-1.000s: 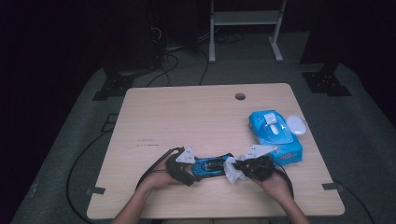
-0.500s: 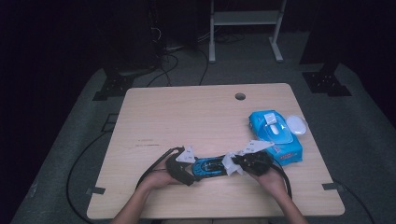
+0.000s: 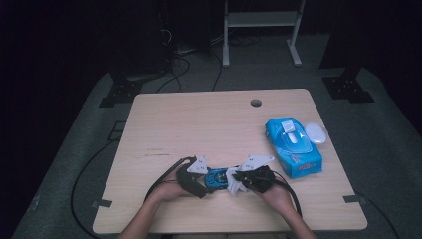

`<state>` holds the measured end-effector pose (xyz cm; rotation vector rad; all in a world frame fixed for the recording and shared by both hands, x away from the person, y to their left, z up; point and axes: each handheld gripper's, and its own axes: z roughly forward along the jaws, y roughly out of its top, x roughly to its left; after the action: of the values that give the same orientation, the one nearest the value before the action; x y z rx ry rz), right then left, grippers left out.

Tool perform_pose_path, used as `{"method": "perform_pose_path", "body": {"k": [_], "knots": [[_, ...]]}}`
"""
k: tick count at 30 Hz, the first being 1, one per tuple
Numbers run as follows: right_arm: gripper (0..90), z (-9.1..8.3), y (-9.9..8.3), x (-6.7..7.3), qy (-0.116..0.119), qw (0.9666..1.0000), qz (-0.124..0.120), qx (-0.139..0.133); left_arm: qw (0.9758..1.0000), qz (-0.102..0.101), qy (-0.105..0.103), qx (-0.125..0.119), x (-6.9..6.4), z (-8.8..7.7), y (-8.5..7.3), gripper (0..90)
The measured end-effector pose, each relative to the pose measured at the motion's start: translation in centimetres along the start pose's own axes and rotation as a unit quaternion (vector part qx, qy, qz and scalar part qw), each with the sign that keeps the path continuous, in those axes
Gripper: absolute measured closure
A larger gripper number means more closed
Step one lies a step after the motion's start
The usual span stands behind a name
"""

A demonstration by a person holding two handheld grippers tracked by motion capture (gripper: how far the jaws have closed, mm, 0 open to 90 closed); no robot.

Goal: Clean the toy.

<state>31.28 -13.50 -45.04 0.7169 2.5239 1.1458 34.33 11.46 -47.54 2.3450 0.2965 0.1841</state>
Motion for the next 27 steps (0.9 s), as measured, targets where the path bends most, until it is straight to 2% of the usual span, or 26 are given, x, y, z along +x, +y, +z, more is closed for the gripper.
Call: {"method": "perform_pose_path", "body": {"k": [3, 5, 11, 13, 14, 15, 16, 18, 19, 20, 21, 23, 24, 26, 27], "knots": [[85.4, -0.3, -0.3, -0.7, -0.014, 0.9998, 0.007, 0.009, 1.0, 0.003, 0.001, 0.002, 0.0, 0.0, 0.1, 25.4], [85.4, -0.4, -0.5, -1.6, 0.003, 0.9991, 0.042, 0.007, 1.0, 0.002, 0.002, 0.004, 0.0, 0.0, 0.1, 25.4], [85.4, 0.5, 0.8, -0.3, 0.001, 0.9999, 0.01, 0.007, 1.0, 0.003, 0.0, 0.003, 0.0, 0.0, 0.1, 25.4], [85.4, 0.7, 1.2, -0.2, 0.026, 0.9995, 0.019, -0.007, 1.0, 0.004, 0.0, 0.003, 0.0, 0.1, 0.2, 25.4], [85.3, 0.9, 1.5, 0.1, 0.023, 0.9997, 0.011, -0.005, 1.0, 0.005, 0.0, 0.004, 0.0, 0.1, 0.2, 25.4], [85.4, 1.6, 2.2, 0.6, 0.035, 0.9994, 0.003, -0.004, 1.0, 0.005, 0.0, 0.003, 0.0, 0.1, 0.1, 25.4], [85.4, 1.6, 2.2, 0.6, 0.035, 0.9994, 0.003, -0.004, 1.0, 0.006, 0.0, 0.003, 0.0, 0.1, 0.1, 25.4], [85.3, 2.6, 2.7, 1.3, 0.049, 0.9988, -0.003, 0.004, 1.0, 0.006, 0.0, 0.004, 0.0, 0.1, 0.1, 25.4], [85.3, 3.7, 3.2, 2.1, 0.063, 0.9977, -0.015, 0.018, 1.0, 0.003, 0.0, 0.003, 0.0, 0.1, 0.1, 25.4], [85.3, 4.2, 3.6, 2.7, 0.066, 0.9972, -0.024, 0.026, 1.0, 0.001, 0.001, 0.002, -0.1, 0.1, 0.1, 25.4], [85.3, 4.2, 3.6, 2.7, 0.066, 0.9972, -0.024, 0.026, 0.9999, 0.008, 0.0, 0.007, 0.0, 0.0, 0.1, 25.4], [85.2, 5.1, 4.3, 3.4, 0.061, 0.9963, -0.049, 0.034, 1.0, 0.002, 0.0, 0.001, 0.0, 0.1, 0.1, 25.4], [85.2, 5.4, 4.7, 3.5, 0.063, 0.9954, -0.06, 0.042, 1.0, 0.006, 0.0, 0.005, 0.0, 0.0, 0.1, 25.4], [85.2, 5.5, 4.7, 3.2, 0.066, 0.9952, -0.058, 0.044, 1.0, 0.004, 0.0, 0.003, 0.0, 0.0, 0.1, 25.4], [85.3, 5.4, 4.6, 3.1, 0.066, 0.9956, -0.05, 0.044, 1.0, 0.003, 0.0, 0.001, 0.0, 0.1, 0.1, 25.4]]}}
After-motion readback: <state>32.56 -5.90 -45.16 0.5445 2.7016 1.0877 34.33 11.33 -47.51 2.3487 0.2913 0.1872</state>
